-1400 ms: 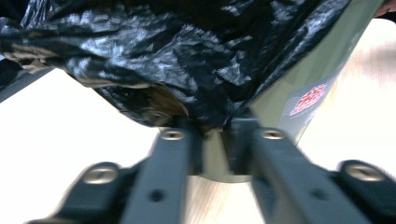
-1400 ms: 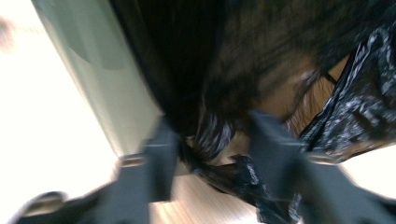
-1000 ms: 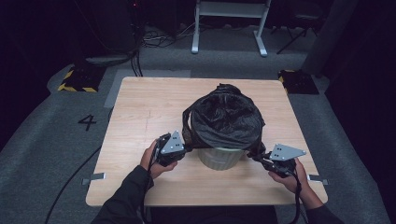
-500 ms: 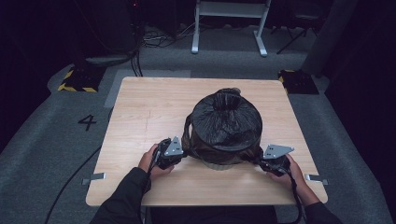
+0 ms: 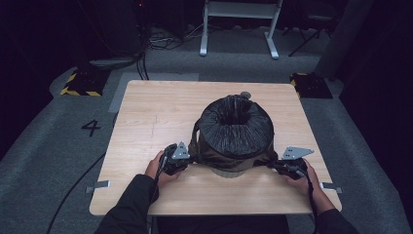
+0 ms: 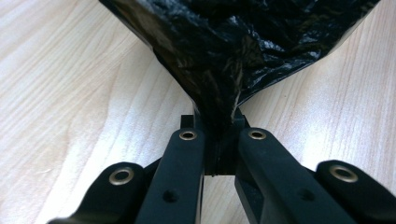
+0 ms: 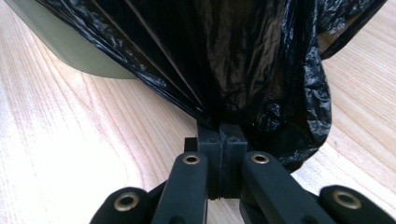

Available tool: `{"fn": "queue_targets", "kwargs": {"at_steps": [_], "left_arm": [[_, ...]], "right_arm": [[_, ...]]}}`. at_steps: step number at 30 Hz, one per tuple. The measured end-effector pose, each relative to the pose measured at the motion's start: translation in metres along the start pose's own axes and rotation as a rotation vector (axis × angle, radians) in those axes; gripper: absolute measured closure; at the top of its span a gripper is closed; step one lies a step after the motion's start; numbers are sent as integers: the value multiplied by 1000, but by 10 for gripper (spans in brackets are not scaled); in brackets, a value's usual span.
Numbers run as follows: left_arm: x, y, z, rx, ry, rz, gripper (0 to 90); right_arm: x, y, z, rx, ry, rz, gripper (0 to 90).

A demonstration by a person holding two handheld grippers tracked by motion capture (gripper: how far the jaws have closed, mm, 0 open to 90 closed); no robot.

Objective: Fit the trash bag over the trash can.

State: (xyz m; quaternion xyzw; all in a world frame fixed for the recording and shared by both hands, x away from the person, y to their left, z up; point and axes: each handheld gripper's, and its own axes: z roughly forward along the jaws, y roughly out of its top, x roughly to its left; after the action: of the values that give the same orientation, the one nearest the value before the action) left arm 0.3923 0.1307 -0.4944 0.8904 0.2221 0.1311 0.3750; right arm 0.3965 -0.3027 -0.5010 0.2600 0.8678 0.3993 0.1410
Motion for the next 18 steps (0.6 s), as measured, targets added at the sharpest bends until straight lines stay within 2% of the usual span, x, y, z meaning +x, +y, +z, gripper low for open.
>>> {"fn": "queue_targets", "kwargs": {"at_steps": [4,6,12,14,15,16,18], "left_arm": [[0,-1,2,4,-5,-6,898],[-1,-2,3,23,-1,0,898],[-4,-4,5,17,2,5,893],[-5,-4,4,13,2,0,862],[-5,-5,3,4,5,-11,820],[-5,-5,2,1,8,-21,735],[-6,-7,0,-5,6,-43,678]], "right_arm": [[-2,-2,-3,-1,5,6,900],[-4,-4,-4,-1,8,6,900],[-7,-8,-9,-2,12,9,900],[-7,-8,-9,-2,9,4,900],[-7,-8,-9,-2,10,5,900],[-7,-9,-10,-3,19,2,882],[-7,-10,-12,-12,25,-3,824]]}}
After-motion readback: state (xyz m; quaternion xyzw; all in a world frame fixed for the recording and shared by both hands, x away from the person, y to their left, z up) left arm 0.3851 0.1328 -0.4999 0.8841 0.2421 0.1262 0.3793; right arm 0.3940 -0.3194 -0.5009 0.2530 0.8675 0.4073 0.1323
